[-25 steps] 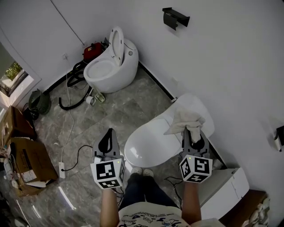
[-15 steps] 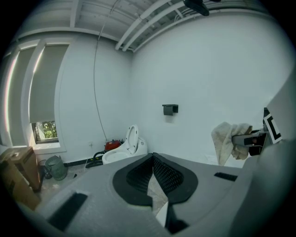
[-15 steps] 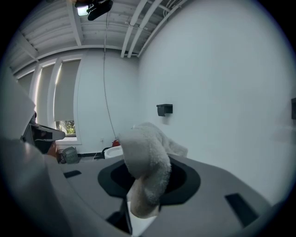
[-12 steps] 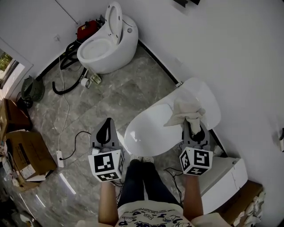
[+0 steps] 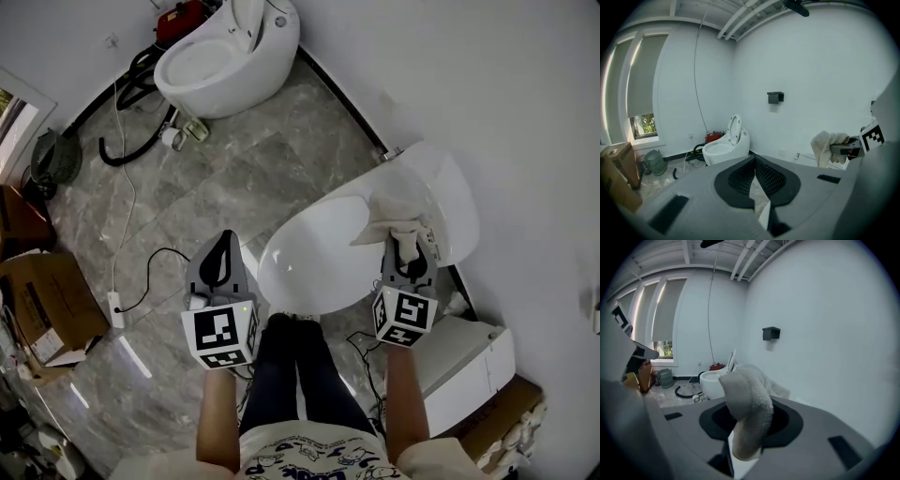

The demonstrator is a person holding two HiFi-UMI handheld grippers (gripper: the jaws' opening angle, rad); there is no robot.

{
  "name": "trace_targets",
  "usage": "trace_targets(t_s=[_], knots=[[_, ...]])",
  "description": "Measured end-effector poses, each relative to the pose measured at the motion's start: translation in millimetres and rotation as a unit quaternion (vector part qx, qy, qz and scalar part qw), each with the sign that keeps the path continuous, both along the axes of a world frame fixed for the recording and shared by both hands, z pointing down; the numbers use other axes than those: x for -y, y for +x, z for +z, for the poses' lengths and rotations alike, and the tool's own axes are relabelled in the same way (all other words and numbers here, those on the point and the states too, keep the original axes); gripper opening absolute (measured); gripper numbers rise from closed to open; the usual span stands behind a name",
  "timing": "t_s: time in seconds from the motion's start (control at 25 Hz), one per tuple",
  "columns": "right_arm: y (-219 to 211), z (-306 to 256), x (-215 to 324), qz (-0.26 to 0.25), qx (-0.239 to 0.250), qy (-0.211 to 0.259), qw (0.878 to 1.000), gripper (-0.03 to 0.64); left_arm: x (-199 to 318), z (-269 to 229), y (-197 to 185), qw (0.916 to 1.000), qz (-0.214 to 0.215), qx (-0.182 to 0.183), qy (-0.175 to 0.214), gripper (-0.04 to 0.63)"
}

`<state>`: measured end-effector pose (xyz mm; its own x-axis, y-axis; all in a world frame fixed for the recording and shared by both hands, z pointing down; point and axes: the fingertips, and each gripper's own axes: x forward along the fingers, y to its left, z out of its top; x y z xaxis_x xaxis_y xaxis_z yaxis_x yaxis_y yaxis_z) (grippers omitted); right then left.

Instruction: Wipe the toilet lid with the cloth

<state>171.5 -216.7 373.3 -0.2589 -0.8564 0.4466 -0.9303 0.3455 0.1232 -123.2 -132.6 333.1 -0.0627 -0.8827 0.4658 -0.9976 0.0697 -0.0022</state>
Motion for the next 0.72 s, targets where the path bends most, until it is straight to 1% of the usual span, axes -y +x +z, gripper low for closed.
trace_targets(t_s=[0.12,0.36,0.52,0.72], knots=[[2.2,37.9,6.2,0.008,0.000,-0.025,1.000,0.123,1.1,17.4,-3.5,1.0000,0.002,0.003,-0.007,0.008],[21.6,106.2,18.0,0.044,-0.008,-0.057,0.997,0.123,0.1,60.1,-4.8,0.9997,0.004,0.004,-0.025,0.008],[31.4,148.0,28.2,0.044,-0.025,-0.077,0.996,0.123,0.5,85.7,-2.6,0.9993,0.010,0.004,-0.035,0.008],[37.5,198.1,33.9,0.032,-0.049,-0.107,0.993,0.123,-5.7,115.7,0.1,0.9987,0.009,0.004,-0.051,0.008]])
